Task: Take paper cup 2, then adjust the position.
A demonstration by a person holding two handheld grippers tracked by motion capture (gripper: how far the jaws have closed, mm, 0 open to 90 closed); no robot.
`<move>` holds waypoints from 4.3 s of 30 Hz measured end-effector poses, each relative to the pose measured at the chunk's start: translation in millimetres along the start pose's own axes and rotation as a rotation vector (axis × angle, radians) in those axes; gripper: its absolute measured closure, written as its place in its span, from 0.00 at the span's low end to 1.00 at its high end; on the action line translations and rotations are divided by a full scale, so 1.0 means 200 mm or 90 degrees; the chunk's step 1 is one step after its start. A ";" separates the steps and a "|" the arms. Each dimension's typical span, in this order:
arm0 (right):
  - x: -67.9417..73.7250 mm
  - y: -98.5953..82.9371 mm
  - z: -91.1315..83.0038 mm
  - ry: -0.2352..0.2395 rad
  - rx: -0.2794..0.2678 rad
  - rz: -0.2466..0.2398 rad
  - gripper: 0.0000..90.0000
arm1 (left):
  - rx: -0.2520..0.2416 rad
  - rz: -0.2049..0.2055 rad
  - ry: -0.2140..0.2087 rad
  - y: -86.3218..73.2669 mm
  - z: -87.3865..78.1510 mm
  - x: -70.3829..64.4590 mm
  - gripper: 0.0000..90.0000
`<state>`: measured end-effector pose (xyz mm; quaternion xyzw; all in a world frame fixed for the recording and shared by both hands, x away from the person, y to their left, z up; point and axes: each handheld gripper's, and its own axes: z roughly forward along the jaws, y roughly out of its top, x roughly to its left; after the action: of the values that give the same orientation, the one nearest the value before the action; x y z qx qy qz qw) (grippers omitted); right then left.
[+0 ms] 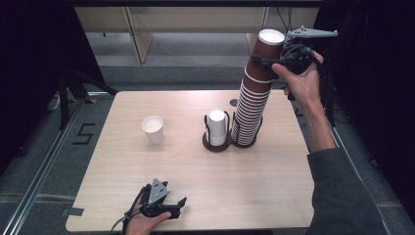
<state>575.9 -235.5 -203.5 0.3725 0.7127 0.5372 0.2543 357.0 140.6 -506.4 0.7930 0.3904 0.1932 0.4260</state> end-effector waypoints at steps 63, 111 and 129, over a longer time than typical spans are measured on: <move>0.11 -0.41 -0.57 0.021 0.001 -0.036 0.19 | 0.007 0.010 -0.012 0.01 0.02 0.01 0.16; 0.67 -1.16 -0.03 0.264 0.122 -0.035 0.19 | -0.086 -0.008 -0.051 0.02 0.00 0.00 0.16; 0.84 -1.20 0.08 0.327 0.133 -0.042 0.19 | -0.153 -0.025 -0.142 0.05 0.01 -0.09 0.16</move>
<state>427.2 -126.4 -431.2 0.2245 0.8173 0.5290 0.0426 352.9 121.8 -498.5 0.7450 0.3303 0.1406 0.5623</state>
